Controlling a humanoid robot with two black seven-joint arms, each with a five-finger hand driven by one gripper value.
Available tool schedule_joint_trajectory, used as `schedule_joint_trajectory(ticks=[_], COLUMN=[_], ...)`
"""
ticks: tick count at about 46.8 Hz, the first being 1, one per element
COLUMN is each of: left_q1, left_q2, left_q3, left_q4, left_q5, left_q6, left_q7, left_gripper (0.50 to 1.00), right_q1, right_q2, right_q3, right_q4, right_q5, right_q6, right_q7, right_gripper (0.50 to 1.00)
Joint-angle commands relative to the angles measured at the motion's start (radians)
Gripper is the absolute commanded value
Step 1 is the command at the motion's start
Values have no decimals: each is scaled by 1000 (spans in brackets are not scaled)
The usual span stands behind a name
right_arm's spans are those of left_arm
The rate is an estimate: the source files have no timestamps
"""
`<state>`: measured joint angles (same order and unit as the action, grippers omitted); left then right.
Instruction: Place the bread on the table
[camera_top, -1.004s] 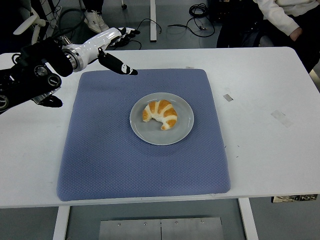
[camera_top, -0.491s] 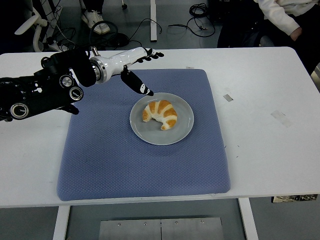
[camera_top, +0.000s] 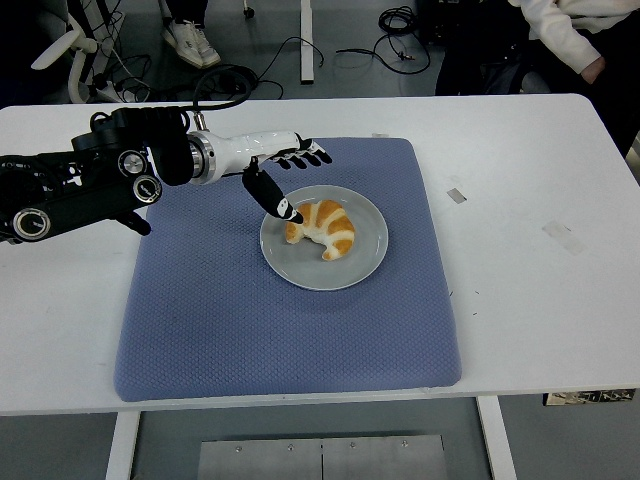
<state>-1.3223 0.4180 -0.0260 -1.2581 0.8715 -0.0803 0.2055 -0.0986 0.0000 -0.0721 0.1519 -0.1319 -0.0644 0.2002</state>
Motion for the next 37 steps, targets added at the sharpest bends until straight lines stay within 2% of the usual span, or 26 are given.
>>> schedule_joint_trajectory(ticks=[1,7,11,20,24,37], left_q1=[-17,-35,-38,-29,-31,-31], left_q2=[-1,-2,-2,-21,-21,-35], left_q3=[21,44,40,89,110,158], left_q4=[0,0,0,-20,-50,-61], left_q5=[0,1,4,96,115,118], left_q6=[-1,1,20,171,215,250], left_q7=[0,0,0,0,3,5], left_gripper=[880,863,831,818,818,818], right_q1=[-1,0,0,0,0,-1], right_q2=[0,0,0,0,0,0], right_q3=[0,0,0,0,0,0], right_q4=[0,0,0,0,0,0], right_q5=[0,0,0,0,0,0], right_q6=[0,0,0,0,0,0], right_q7=[1,1,1,-1,1,-1], right_gripper=[1000,1000,1000,1000,1000,1000])
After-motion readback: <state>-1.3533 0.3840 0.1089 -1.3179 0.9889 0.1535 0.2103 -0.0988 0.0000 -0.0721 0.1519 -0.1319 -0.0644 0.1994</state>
